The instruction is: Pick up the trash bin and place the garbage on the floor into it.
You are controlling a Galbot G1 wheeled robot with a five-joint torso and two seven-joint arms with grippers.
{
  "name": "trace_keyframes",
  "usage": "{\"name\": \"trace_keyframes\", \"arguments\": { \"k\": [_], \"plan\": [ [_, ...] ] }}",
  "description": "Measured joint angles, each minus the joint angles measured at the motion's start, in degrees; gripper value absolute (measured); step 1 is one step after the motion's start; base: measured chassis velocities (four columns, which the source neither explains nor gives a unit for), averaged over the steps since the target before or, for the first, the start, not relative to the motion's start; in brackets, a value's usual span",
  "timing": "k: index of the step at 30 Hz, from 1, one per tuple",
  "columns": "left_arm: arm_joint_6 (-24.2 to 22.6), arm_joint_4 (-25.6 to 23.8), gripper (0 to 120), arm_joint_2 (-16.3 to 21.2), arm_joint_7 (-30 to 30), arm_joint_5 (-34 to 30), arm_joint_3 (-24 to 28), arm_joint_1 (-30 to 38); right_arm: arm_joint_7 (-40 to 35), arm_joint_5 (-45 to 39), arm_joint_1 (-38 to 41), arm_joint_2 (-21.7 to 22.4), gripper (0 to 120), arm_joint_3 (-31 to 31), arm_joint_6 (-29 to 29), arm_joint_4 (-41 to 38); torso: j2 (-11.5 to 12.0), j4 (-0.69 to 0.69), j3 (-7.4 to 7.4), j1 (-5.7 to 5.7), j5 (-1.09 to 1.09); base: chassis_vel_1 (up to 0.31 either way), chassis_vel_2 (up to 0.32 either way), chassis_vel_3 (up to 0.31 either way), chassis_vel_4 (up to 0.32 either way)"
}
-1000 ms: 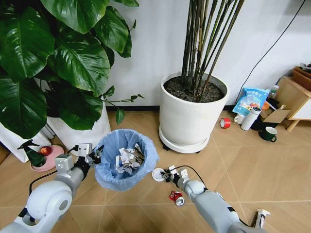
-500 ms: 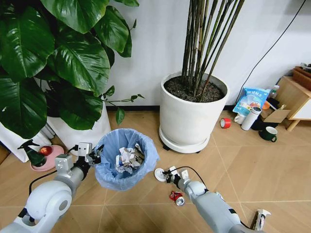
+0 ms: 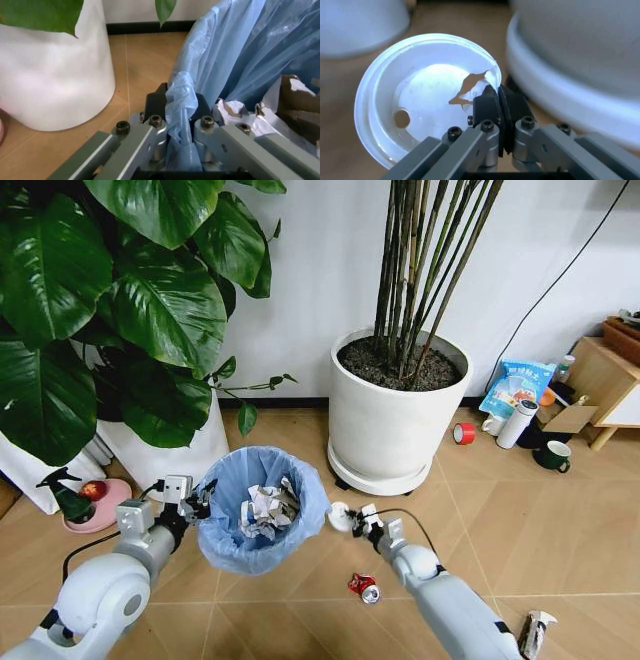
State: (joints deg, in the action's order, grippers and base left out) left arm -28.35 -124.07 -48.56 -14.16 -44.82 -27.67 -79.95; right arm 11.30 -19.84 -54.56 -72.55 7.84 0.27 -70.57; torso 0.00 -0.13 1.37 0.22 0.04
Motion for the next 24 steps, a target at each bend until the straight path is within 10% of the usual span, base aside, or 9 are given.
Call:
{"name": "trace_keyframes", "arguments": {
  "k": [24],
  "plan": [
    [-0.79, 6.01, 2, 1.5, 3.67, -3.27, 10.7, 10.9, -7.47, -10.85, -8.75, 19.73, 0, 6.8, 4.94, -46.12, 0.0, 0.0, 0.0, -0.01, -0.01, 0.0, 0.0, 0.0, 0.0]
  ]
}}
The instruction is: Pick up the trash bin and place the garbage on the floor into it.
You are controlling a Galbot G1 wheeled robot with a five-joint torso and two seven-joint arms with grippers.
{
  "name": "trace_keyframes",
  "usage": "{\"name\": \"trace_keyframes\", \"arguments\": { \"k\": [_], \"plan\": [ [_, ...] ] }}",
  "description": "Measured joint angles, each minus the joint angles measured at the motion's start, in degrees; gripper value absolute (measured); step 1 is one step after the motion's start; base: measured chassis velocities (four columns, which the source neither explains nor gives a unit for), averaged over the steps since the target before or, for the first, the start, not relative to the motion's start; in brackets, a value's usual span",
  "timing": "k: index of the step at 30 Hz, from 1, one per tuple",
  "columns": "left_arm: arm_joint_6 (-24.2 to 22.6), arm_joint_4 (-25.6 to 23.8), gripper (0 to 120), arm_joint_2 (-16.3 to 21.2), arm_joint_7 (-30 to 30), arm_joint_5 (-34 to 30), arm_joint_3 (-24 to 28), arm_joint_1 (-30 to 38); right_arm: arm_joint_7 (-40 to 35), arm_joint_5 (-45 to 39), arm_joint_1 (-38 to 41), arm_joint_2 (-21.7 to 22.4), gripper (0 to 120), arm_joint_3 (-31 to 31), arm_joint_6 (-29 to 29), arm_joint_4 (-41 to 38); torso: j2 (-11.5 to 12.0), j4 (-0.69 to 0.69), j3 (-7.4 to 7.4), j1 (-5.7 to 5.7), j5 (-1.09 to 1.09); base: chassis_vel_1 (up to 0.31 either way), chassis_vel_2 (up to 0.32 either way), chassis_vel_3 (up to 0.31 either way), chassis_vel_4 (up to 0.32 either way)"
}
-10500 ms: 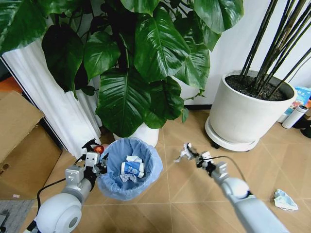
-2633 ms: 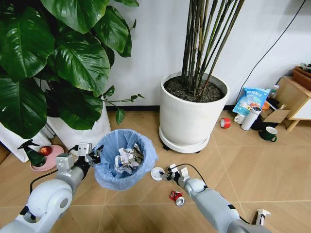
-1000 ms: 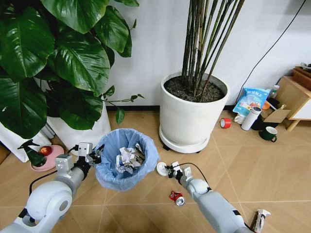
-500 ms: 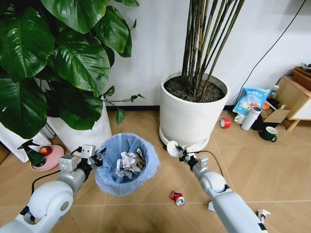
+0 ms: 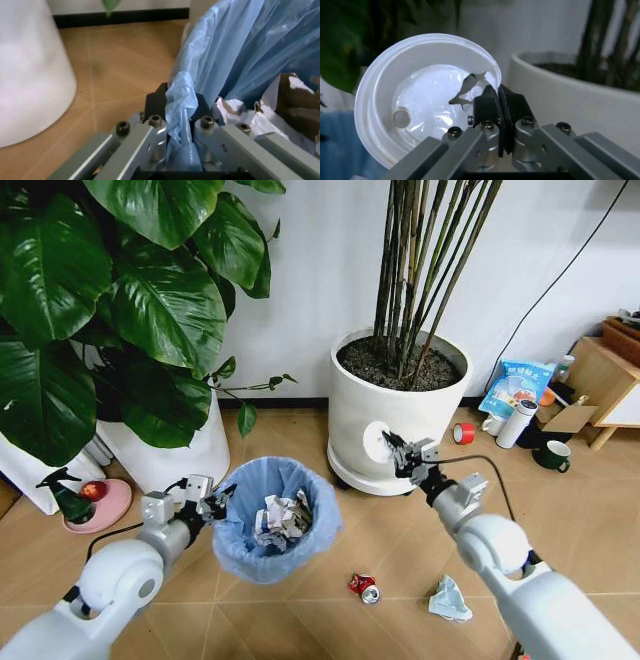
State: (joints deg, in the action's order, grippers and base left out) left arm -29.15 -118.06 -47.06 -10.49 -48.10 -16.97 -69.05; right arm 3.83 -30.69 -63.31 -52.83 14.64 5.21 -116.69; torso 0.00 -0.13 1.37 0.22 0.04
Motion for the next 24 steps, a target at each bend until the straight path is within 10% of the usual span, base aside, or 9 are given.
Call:
{"name": "trace_keyframes", "arguments": {
  "k": [13, 24],
  "plan": [
    [-1.01, 2.87, 2, -2.21, -3.15, -3.18, 8.46, 8.85, 0.89, -1.26, 5.42, 2.92, 0, -12.67, 2.26, -3.67, 0.0, 0.0, 0.01, 0.0, 0.0, 0.0, 0.0, 0.0, 0.0],
    [-1.06, 3.04, 2, -2.24, -2.99, -3.24, 7.82, 8.66, 2.19, 0.16, 7.65, 3.36, 32, -16.95, 2.61, -1.04, 0.0, 0.01, 0.0, 0.0, 0.01, 0.0, 0.0, 0.0, 0.0]
  ]
}}
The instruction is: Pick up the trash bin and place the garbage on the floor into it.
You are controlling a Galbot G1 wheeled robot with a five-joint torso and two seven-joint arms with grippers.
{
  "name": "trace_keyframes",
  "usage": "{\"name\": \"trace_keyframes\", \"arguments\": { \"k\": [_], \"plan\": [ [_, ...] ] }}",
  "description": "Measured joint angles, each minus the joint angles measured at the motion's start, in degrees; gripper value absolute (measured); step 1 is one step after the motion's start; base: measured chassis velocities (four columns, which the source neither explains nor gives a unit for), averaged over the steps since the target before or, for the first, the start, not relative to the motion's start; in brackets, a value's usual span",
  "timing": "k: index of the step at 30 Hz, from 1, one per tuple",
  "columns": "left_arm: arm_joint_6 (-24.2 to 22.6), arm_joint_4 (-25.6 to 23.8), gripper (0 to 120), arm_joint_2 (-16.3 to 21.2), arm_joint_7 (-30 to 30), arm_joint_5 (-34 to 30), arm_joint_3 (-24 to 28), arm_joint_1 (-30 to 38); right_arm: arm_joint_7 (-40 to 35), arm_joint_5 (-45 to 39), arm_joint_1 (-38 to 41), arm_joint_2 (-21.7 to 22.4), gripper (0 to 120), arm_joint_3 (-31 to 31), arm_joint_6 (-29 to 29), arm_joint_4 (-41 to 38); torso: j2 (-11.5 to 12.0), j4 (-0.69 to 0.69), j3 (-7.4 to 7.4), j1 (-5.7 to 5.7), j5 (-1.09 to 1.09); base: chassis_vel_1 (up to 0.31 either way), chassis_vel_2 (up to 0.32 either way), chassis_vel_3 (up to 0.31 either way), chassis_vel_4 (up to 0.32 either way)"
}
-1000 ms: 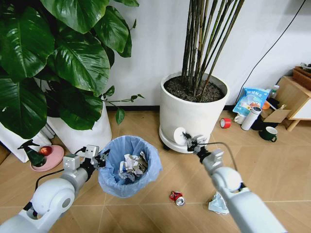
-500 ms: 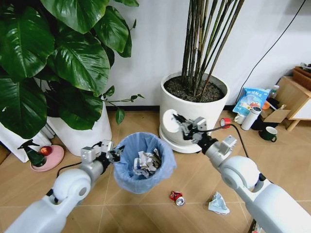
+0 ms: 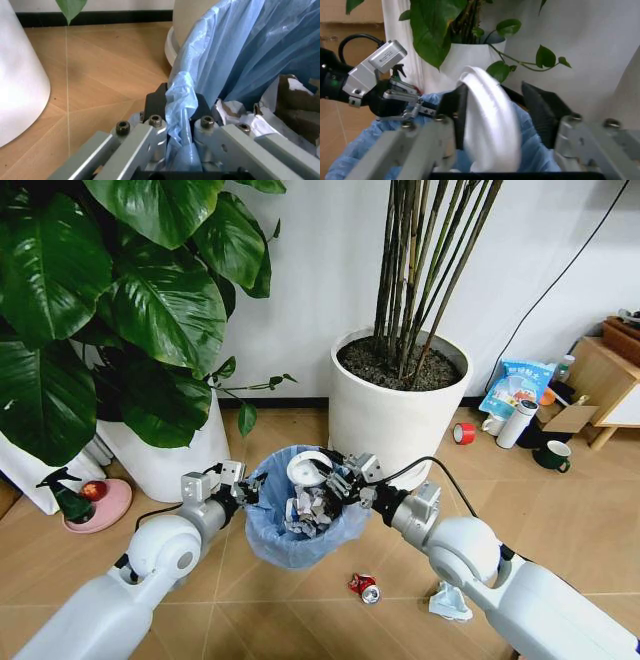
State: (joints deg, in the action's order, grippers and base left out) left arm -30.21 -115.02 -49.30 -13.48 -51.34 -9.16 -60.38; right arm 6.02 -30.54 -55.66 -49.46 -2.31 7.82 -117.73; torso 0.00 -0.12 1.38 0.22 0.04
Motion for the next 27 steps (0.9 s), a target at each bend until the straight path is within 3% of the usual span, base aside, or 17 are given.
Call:
{"name": "trace_keyframes", "arguments": {
  "k": [1, 8, 9, 11, 15, 27],
  "plan": [
    [0.0, 0.01, 2, -0.12, 0.11, 0.02, -0.44, -0.18, 0.01, -0.17, 0.99, 0.1, 46, -0.58, -0.11, 0.69, 0.0, 0.0, 0.0, 0.0, 0.0, 0.0, 0.0, 0.0, 0.0],
    [0.0, 0.01, 2, -0.15, 0.2, 0.09, -0.92, -0.41, 0.07, -0.74, 1.74, 0.13, 65, -1.16, -0.2, 0.97, 0.0, -0.01, 0.0, 0.0, 0.0, 0.0, 0.0, 0.0, 0.0],
    [0.0, 0.0, 2, -0.15, 0.2, 0.11, -1.02, -0.42, 0.11, -0.86, 1.81, 0.15, 75, -1.31, -0.21, 0.98, 0.0, 0.0, 0.0, 0.0, 0.0, 0.0, 0.0, 0.0, 0.0],
    [0.0, -0.02, 2, -0.15, 0.2, 0.11, -1.06, -0.43, 0.13, -0.91, 1.84, 0.16, 77, -1.37, -0.22, 0.99, 0.0, 0.0, 0.0, 0.0, 0.0, 0.0, 0.0, 0.0, 0.0],
    [0.0, -0.31, 2, 0.06, 0.23, 0.2, -1.42, -0.67, 0.14, -1.04, 1.44, 0.39, 97, -1.02, -0.3, 1.0, 0.0, 0.0, 0.0, 0.0, 0.0, 0.0, 0.0, 0.0, 0.0],
    [0.15, -1.19, 2, 0.17, 0.33, 0.54, -3.05, -1.95, 0.82, 0.12, -3.77, 2.76, 100, 5.06, -1.81, 0.25, 0.0, -0.01, 0.0, 0.0, 0.0, 0.0, 0.0, 0.0, 0.0]
  ]
}}
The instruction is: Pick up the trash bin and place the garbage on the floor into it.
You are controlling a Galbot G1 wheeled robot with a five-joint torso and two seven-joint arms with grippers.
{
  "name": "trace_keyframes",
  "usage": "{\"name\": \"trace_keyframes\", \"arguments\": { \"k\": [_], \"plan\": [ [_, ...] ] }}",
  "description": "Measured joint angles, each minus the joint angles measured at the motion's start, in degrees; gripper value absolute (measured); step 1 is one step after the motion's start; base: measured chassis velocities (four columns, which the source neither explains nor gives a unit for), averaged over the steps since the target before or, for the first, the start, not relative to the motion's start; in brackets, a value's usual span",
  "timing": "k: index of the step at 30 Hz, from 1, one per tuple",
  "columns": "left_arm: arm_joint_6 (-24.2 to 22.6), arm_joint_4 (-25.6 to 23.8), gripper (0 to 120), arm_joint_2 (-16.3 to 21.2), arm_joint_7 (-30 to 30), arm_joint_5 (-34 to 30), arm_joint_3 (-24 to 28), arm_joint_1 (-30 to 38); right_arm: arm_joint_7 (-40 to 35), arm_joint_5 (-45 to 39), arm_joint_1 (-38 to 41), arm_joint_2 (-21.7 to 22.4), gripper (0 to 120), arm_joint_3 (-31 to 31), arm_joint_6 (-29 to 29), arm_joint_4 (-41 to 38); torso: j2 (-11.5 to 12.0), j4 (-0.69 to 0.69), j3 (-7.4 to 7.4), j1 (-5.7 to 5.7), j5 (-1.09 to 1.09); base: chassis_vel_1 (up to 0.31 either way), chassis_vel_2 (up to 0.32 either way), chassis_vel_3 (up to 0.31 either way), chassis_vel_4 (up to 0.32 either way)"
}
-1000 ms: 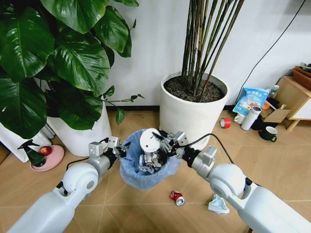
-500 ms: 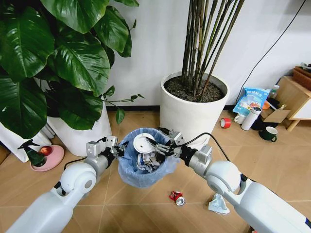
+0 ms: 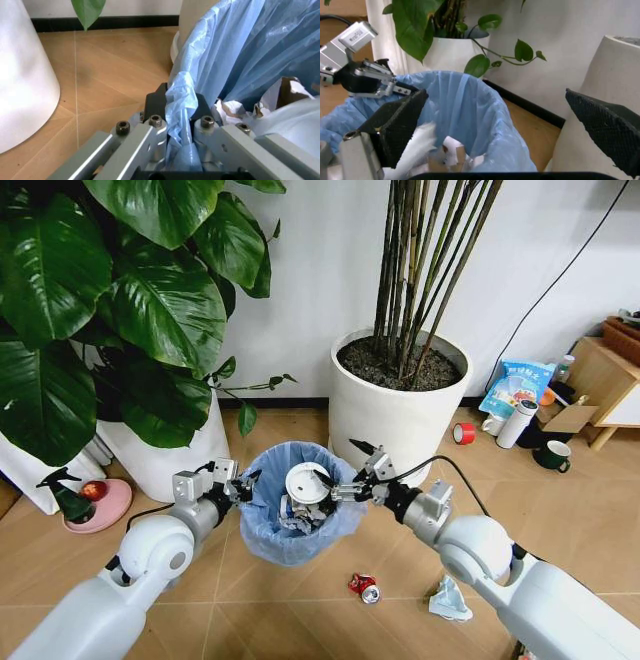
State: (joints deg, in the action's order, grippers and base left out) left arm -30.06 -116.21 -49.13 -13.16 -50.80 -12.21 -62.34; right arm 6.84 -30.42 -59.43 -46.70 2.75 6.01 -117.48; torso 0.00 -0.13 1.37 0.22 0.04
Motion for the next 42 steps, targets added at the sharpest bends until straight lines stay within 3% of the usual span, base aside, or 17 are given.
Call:
{"name": "trace_keyframes", "arguments": {
  "k": [12, 18, 23, 26, 31, 37, 42],
  "plan": [
    [0.31, -0.42, 2, -0.47, -0.03, 1.13, -1.92, -2.02, -2.47, -0.85, -2.3, -0.56, 100, 3.27, 0.21, -2.17, 0.0, 0.01, 0.0, 0.0, 0.01, 0.0, 0.0, 0.0, 0.0],
    [0.56, -0.46, 2, -1.07, -0.13, 1.65, -3.24, -2.79, -7.15, -1.13, -9.21, -0.18, 100, 8.62, 0.41, -4.05, 0.0, 0.0, 0.0, 0.0, 0.0, 0.0, 0.0, 0.0, 0.0],
    [0.63, -0.46, 2, -0.96, -0.23, 1.72, -3.8, -2.72, -8.26, -1.97, -17.85, -1.08, 100, 16.52, 0.96, -2.84, 0.0, 0.0, 0.0, 0.0, 0.01, 0.0, 0.0, 0.0, 0.0],
    [0.67, -0.52, 2, -1.25, -0.28, 1.68, -3.93, -2.56, -5.35, -1.2, -23.38, -2.48, 100, 20.66, -0.89, 2.74, 0.0, -0.01, 0.0, 0.0, 0.0, 0.0, 0.0, 0.0, 0.0],
    [0.7, -0.94, 2, -1.41, -0.33, 1.74, -3.92, -2.77, -2.15, 2.28, -25.35, -4.14, 100, 20.64, -3.88, 9.26, 0.0, -0.02, 0.0, 0.0, -0.01, 0.0, 0.0, 0.0, 0.0],
    [0.72, -1.79, 2, -1.1, -0.34, 1.94, -3.89, -3.29, 4.6, 6.0, -25.98, -5.47, 100, 16.77, -7.12, 15.8, 0.0, 0.01, 0.0, 0.0, 0.0, 0.0, 0.0, 0.0, 0.0],
    [0.74, -2.01, 2, -2.13, -0.13, 2.81, -3.53, -3.72, 15.61, 10.77, -23.11, -2.64, 100, 12.82, -9.56, 24.1, 0.0, 0.0, 0.0, 0.0, 0.02, 0.0, 0.0, 0.0, 0.0]
  ]
}}
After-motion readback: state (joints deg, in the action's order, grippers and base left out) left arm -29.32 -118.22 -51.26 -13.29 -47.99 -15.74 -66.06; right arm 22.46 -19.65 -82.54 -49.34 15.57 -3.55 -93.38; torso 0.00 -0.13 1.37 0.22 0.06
